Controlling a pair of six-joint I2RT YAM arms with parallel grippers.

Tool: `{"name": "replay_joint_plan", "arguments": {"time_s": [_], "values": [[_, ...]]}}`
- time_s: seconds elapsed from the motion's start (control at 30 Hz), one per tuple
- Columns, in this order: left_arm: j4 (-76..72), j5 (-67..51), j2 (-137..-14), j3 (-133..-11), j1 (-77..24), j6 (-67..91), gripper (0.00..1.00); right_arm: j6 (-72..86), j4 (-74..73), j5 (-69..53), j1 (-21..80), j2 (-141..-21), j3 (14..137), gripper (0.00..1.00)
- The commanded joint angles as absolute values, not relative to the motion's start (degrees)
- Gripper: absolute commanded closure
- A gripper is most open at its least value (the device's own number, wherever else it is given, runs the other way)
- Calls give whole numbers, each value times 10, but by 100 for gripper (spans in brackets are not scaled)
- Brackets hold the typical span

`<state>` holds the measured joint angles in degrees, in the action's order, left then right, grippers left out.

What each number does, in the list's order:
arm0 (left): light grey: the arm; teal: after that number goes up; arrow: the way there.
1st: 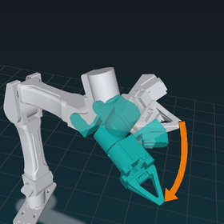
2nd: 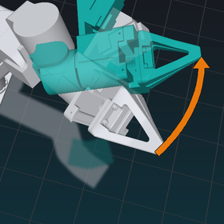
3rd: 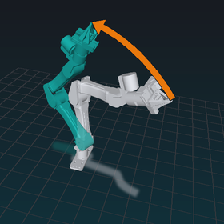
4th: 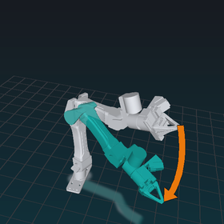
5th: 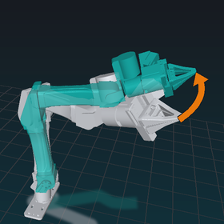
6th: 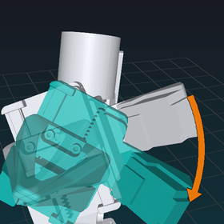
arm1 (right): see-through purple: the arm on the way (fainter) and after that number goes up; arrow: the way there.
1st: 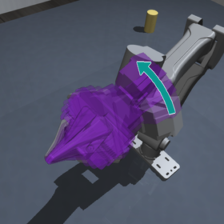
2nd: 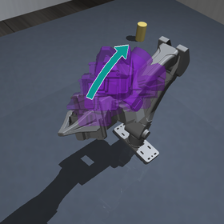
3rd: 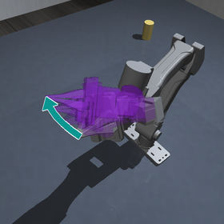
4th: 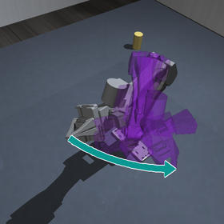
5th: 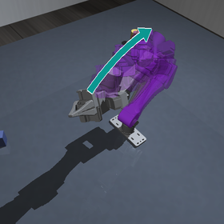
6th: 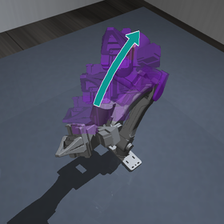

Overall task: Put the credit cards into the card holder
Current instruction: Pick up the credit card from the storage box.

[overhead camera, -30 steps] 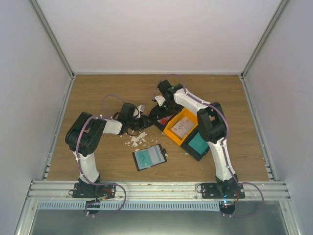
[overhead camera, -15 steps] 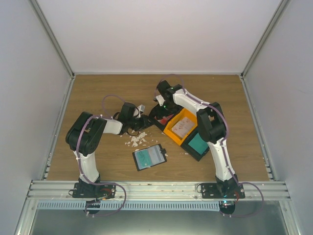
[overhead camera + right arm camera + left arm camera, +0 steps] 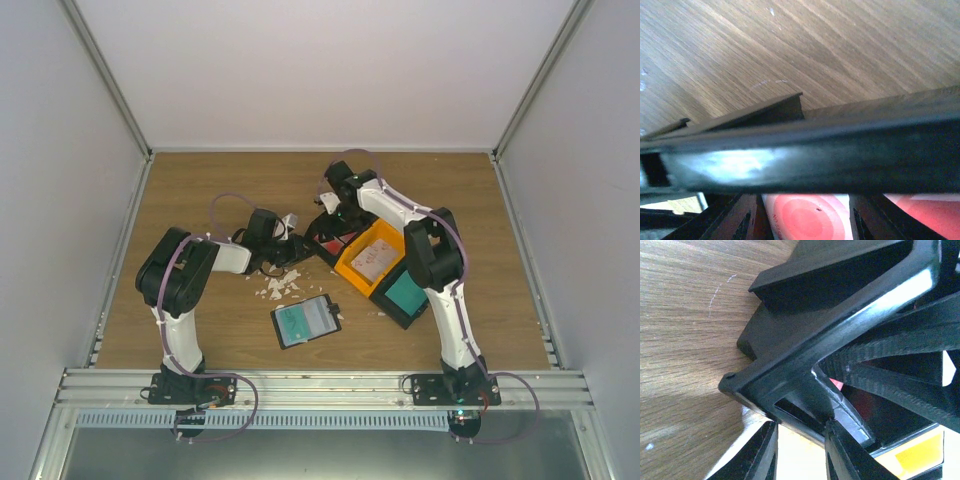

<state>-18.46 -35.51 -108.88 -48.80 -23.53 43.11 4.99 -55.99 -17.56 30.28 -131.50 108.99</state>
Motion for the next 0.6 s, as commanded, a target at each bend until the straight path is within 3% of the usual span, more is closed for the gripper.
{"name": "replay_joint_plan", "arguments": {"time_s": [0.0, 0.23, 0.57], "values": [[-188, -334, -1112, -497, -238, 432, 72, 65, -579, -253, 316, -1301, 1110, 49], [-188, -334, -1114, -497, -238, 433, 72, 65, -577, -255, 316, -1276, 1087, 58], [-185, -332, -1111, -497, -238, 433, 72, 63, -564, -268, 320, -1239, 1034, 60]]}}
